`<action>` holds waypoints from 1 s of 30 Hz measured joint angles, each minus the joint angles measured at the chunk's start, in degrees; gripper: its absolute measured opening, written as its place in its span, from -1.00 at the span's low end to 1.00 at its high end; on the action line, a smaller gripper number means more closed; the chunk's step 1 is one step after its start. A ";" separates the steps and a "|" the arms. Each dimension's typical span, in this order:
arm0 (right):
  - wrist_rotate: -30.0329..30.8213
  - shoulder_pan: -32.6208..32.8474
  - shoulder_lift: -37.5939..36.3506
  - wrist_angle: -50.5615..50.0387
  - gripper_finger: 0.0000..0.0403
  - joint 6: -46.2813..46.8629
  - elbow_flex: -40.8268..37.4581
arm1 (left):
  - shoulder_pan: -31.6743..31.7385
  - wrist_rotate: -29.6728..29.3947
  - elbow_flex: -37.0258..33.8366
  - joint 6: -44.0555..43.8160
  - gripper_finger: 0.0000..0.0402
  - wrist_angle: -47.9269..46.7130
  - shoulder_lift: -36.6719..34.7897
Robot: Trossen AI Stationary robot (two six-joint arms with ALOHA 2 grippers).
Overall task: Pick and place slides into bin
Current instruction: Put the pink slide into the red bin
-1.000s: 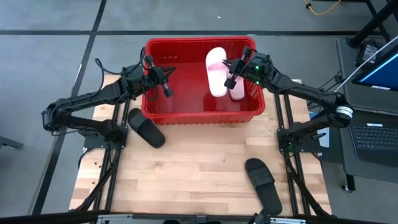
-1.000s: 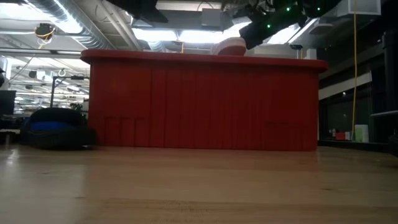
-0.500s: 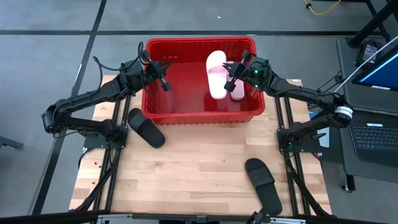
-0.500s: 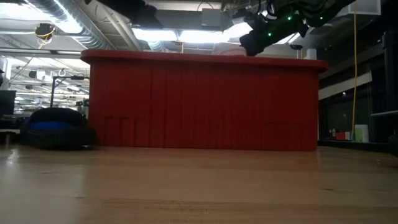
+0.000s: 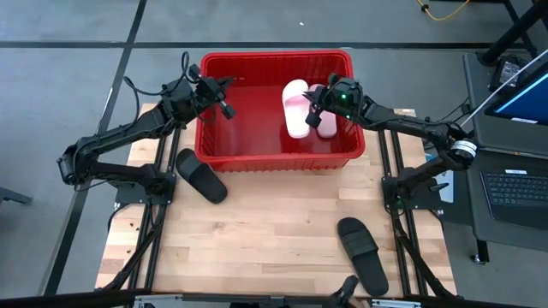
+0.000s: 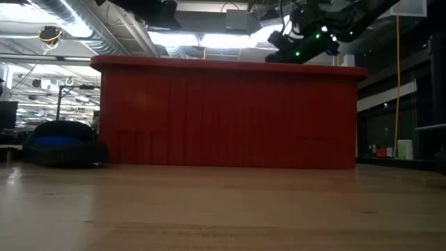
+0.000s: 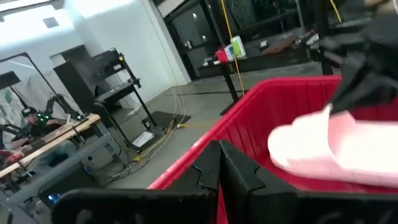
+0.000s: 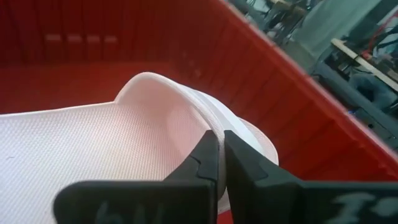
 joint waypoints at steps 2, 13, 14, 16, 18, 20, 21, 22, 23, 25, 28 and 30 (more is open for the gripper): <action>-0.17 -0.42 1.23 -0.04 -0.94 -1.65 0.00 | 0.00 -0.01 0.01 0.01 -0.99 0.77 0.00; -5.59 -4.86 11.26 5.46 -0.94 -4.87 0.00 | 0.00 -0.03 0.01 0.01 -0.99 1.13 0.00; -6.42 -5.24 12.02 6.21 -0.94 -4.71 0.00 | 0.00 -0.11 0.01 0.01 -0.99 1.13 0.00; -7.54 -5.86 13.12 6.41 -0.94 -4.52 0.04 | 0.00 -0.29 0.01 -0.03 -0.99 1.13 0.00; -7.43 -6.25 13.90 6.40 -0.94 -4.59 0.04 | 0.00 -0.36 0.01 -0.18 -0.99 1.13 -0.01; -7.46 -6.66 14.49 7.51 -0.94 -4.71 0.04 | 0.00 -0.36 0.01 -0.21 -0.99 1.13 -0.02; -7.46 -6.92 14.72 8.35 -0.94 -4.81 0.04 | 0.00 -0.36 0.01 -0.21 -0.99 1.12 -0.02; -7.50 -7.15 14.94 9.19 -0.94 -4.84 0.04 | 0.00 -0.36 0.01 -0.21 -0.99 1.13 -0.02; -7.52 -7.42 15.10 9.55 -0.94 -4.86 0.07 | 0.00 -0.36 0.01 -0.22 -0.99 1.12 -0.02; -7.56 -7.95 15.45 9.38 -0.94 -4.89 0.07 | 0.00 -0.38 0.01 -0.86 -1.00 1.13 -0.02; -7.50 -8.67 16.01 9.23 -0.94 -5.04 0.07 | 0.00 -0.41 0.01 -1.48 -0.99 1.11 -0.02; -7.64 -9.08 16.72 9.42 -0.94 -5.65 0.07 | 0.00 -0.42 0.01 -1.35 -0.99 1.13 -0.02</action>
